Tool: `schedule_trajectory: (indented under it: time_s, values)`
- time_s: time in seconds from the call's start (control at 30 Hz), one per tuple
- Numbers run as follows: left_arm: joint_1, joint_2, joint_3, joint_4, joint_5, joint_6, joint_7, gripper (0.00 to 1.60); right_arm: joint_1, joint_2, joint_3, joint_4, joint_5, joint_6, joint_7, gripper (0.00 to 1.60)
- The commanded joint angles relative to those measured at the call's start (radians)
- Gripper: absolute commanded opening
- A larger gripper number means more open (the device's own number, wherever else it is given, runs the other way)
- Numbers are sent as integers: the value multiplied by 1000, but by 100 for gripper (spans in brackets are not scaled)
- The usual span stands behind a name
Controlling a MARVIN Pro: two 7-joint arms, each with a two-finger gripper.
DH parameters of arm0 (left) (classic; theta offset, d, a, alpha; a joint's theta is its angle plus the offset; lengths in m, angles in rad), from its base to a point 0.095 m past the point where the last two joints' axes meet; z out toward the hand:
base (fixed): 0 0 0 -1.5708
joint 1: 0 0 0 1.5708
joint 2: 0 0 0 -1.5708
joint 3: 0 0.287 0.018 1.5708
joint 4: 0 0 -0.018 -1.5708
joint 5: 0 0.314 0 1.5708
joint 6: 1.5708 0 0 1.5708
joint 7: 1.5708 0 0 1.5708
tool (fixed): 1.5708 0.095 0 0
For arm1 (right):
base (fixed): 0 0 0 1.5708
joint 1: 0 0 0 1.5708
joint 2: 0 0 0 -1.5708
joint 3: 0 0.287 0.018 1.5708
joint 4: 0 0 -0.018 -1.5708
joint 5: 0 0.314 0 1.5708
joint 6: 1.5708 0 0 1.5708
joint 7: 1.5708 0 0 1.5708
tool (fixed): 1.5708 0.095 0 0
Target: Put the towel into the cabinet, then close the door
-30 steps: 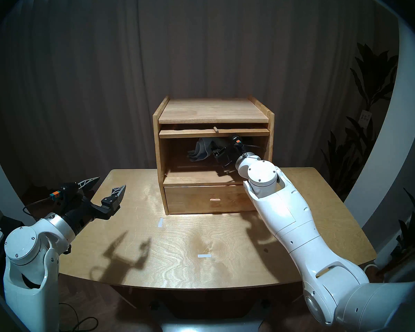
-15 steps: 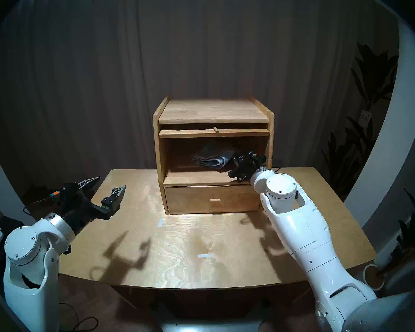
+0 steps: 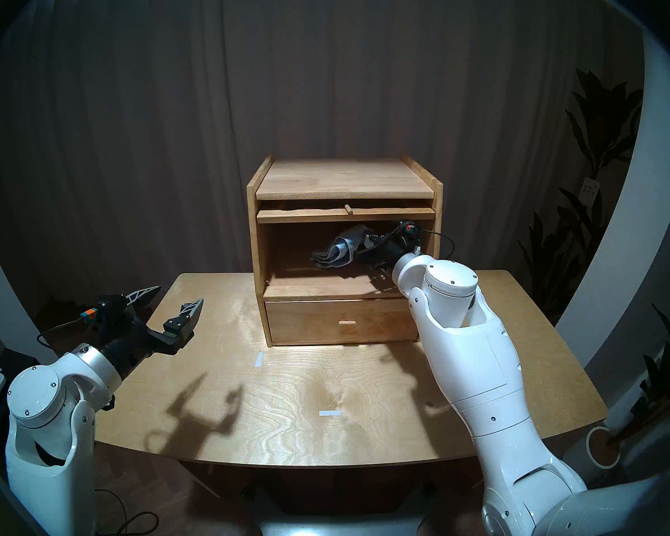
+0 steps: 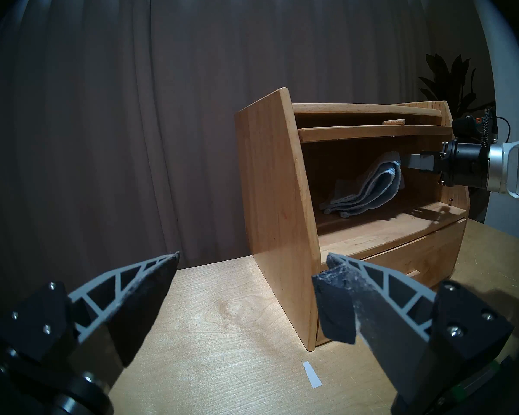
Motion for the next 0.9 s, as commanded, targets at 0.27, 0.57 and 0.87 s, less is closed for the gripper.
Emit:
schedule_trajectory:
  time_s: [0.27, 0.57, 0.87]
  values:
    - [1, -1, 1, -17, 1, -4, 0, 160, 175, -120, -27, 304, -20, -72, -120, 0]
    - [-2, 1, 1, -12, 0, -3, -1, 160, 130, -98, -55, 132, 13, -26, -41, 160]
    - [-3, 1, 1, -12, 0, -3, -1, 160, 59, -5, -32, 15, 4, 80, -42, 160]
